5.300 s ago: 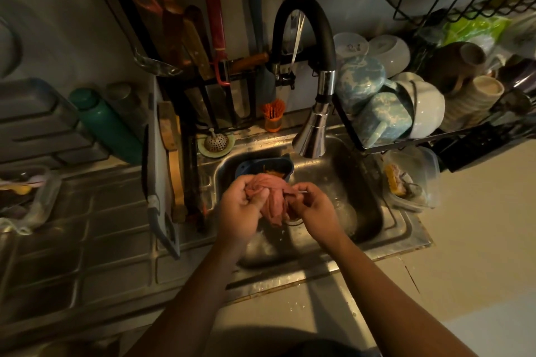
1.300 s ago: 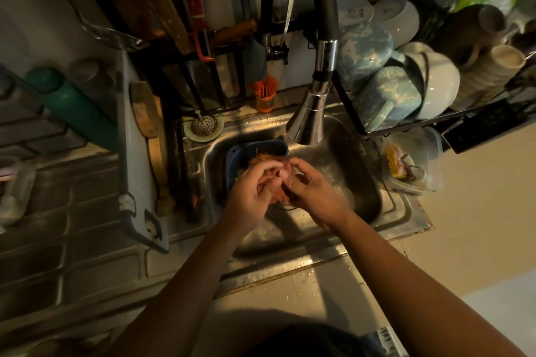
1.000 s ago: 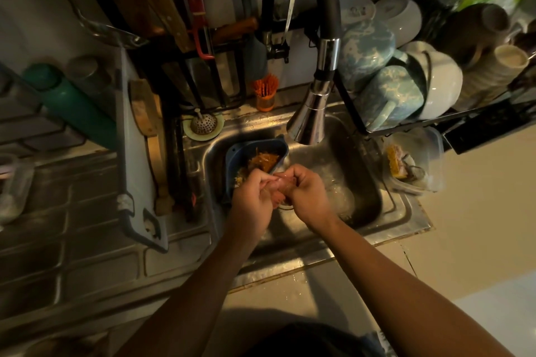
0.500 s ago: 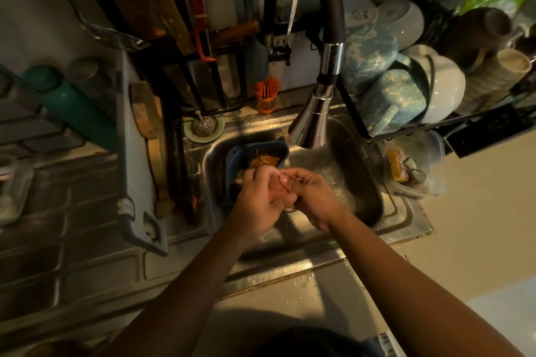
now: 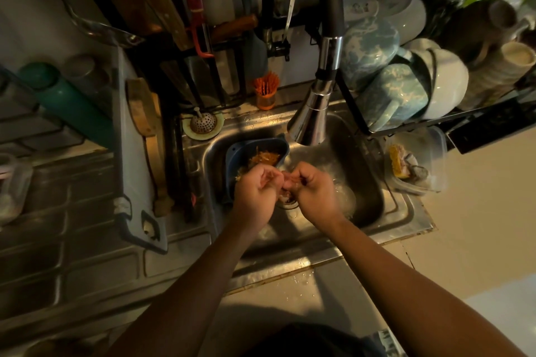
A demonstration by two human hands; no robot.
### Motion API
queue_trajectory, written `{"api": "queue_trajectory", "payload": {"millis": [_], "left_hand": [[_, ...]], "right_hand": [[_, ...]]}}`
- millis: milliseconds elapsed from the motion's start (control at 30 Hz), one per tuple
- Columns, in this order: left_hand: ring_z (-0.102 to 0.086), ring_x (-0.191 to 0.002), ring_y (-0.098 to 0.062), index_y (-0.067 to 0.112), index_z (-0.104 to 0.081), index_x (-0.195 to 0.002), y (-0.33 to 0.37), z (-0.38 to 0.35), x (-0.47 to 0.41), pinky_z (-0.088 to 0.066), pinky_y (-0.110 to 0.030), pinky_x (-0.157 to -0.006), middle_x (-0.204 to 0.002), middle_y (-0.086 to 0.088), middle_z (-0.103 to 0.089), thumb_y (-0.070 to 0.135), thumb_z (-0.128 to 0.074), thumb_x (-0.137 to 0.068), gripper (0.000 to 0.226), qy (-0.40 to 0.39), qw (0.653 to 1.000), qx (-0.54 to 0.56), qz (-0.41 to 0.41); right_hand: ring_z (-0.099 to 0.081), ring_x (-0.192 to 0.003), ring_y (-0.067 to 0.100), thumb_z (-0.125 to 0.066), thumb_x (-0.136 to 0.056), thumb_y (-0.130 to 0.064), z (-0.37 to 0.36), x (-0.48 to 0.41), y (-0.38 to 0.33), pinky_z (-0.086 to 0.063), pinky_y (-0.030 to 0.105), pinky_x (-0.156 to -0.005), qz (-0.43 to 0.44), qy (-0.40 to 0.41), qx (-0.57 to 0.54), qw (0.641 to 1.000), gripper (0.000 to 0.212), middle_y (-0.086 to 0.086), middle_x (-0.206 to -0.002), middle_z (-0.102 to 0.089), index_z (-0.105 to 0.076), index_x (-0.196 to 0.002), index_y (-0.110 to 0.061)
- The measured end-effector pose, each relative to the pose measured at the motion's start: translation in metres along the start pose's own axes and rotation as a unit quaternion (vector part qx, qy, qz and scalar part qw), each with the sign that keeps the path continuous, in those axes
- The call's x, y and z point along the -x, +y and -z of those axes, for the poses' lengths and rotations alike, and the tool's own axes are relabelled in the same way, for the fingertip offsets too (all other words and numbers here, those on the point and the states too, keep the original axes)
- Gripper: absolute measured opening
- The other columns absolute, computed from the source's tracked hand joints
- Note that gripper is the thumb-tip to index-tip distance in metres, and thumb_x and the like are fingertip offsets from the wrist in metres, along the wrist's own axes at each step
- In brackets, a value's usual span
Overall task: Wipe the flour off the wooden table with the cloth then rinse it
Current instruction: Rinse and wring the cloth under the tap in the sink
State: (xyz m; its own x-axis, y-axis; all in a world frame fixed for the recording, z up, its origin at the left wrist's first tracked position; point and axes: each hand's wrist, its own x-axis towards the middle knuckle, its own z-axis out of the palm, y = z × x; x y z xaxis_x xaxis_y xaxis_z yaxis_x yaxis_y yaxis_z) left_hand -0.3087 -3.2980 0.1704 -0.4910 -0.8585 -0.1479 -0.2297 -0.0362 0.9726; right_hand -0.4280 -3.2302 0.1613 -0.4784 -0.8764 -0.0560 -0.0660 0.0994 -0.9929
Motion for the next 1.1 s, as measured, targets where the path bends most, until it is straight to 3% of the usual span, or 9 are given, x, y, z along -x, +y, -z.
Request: {"api": "queue_trajectory", "payload": {"millis": [200, 267, 367, 567, 700, 867, 933, 1033, 1100], "left_hand": [[-0.065, -0.066, -0.011, 0.016, -0.065, -0.082, 0.008, -0.003, -0.003, -0.048, -0.018, -0.056, -0.078, -0.004, -0.070, 0.002, -0.054, -0.098, 0.023, 0.017, 0.990, 0.082, 0.111], [-0.067, -0.072, -0.017, 0.017, -0.066, -0.084, 0.005, 0.001, -0.007, -0.053, -0.026, -0.063, -0.077, -0.003, -0.070, 0.005, -0.057, -0.098, 0.020, 0.034, 0.990, 0.070, 0.119], [-0.070, -0.083, -0.022, 0.023, -0.066, -0.087, 0.000, 0.010, -0.012, -0.058, -0.038, -0.073, -0.087, -0.004, -0.072, 0.013, -0.060, -0.096, 0.014, 0.040, 0.996, 0.000, 0.081], [-0.062, -0.071, -0.006, 0.020, -0.062, -0.086, 0.006, 0.012, -0.001, -0.048, -0.018, -0.062, -0.079, 0.001, -0.067, 0.005, -0.061, -0.094, 0.018, 0.012, 0.998, -0.052, -0.039], [-0.060, -0.066, 0.001, 0.019, -0.061, -0.084, 0.005, 0.012, -0.001, -0.046, -0.015, -0.061, -0.075, 0.003, -0.064, 0.002, -0.060, -0.094, 0.019, -0.001, 0.998, -0.047, -0.029], [-0.051, -0.054, 0.003, 0.023, -0.059, -0.080, -0.002, 0.007, -0.004, -0.038, -0.016, -0.056, -0.061, 0.011, -0.057, 0.002, -0.059, -0.095, 0.026, 0.002, 1.000, -0.019, -0.001], [-0.053, -0.056, 0.004, 0.020, -0.062, -0.085, -0.002, 0.010, -0.006, -0.040, -0.019, -0.058, -0.062, 0.014, -0.060, 0.004, -0.060, -0.095, 0.019, -0.024, 0.999, -0.024, 0.009], [-0.060, -0.068, 0.005, 0.019, -0.063, -0.101, 0.008, 0.020, -0.006, -0.044, -0.015, -0.061, -0.078, 0.015, -0.067, 0.006, -0.061, -0.095, 0.015, -0.113, 0.993, -0.014, 0.023], [-0.065, -0.097, -0.001, 0.029, -0.061, -0.118, 0.010, 0.028, -0.008, -0.052, -0.018, -0.076, -0.111, 0.008, -0.066, 0.008, -0.064, -0.092, 0.033, -0.179, 0.983, 0.006, 0.041]], "right_hand": [[-0.061, -0.071, -0.001, -0.072, -0.086, 0.004, 0.002, -0.001, 0.010, -0.046, 0.013, -0.063, 0.064, -0.001, 0.067, 0.996, 0.036, -0.013, -0.073, -0.066, -0.062, -0.076, -0.029], [-0.065, -0.079, 0.001, -0.070, -0.091, -0.006, 0.007, -0.002, 0.009, -0.051, 0.019, -0.074, 0.004, -0.033, 0.016, 0.999, 0.020, -0.014, -0.084, -0.073, -0.072, -0.091, -0.027], [-0.069, -0.097, 0.028, -0.055, -0.102, -0.021, 0.016, -0.002, 0.006, -0.054, 0.042, -0.084, -0.148, -0.106, -0.154, 0.971, 0.026, 0.018, -0.110, -0.074, -0.071, -0.118, -0.011], [-0.071, -0.081, 0.026, -0.044, -0.106, -0.022, 0.021, -0.006, -0.007, -0.062, 0.037, -0.066, -0.318, -0.145, -0.309, 0.885, 0.022, 0.016, -0.102, -0.071, -0.063, -0.111, -0.013], [-0.070, -0.061, 0.014, -0.052, -0.096, 0.008, 0.012, -0.007, -0.004, -0.056, 0.028, -0.052, -0.276, -0.102, -0.221, 0.930, 0.027, 0.006, -0.072, -0.072, -0.061, -0.076, -0.009], [-0.056, -0.052, 0.023, -0.054, -0.086, 0.020, 0.003, -0.008, 0.004, -0.046, 0.028, -0.050, -0.175, -0.032, -0.160, 0.971, 0.047, 0.010, -0.058, -0.062, -0.061, -0.056, -0.015], [-0.058, -0.060, 0.025, -0.059, -0.089, 0.014, 0.007, -0.010, 0.010, -0.048, 0.033, -0.059, -0.161, -0.042, -0.139, 0.976, 0.043, 0.013, -0.066, -0.064, -0.065, -0.061, -0.019], [-0.062, -0.077, 0.024, -0.069, -0.086, -0.007, 0.021, -0.014, 0.008, -0.052, 0.039, -0.074, -0.142, -0.090, -0.141, 0.976, 0.008, 0.010, -0.082, -0.066, -0.065, -0.083, -0.013], [-0.067, -0.095, 0.024, -0.076, -0.083, -0.019, 0.030, -0.017, -0.001, -0.054, 0.039, -0.089, -0.130, -0.147, -0.145, 0.970, 0.025, 0.005, -0.100, -0.069, -0.065, -0.106, -0.012]]}}
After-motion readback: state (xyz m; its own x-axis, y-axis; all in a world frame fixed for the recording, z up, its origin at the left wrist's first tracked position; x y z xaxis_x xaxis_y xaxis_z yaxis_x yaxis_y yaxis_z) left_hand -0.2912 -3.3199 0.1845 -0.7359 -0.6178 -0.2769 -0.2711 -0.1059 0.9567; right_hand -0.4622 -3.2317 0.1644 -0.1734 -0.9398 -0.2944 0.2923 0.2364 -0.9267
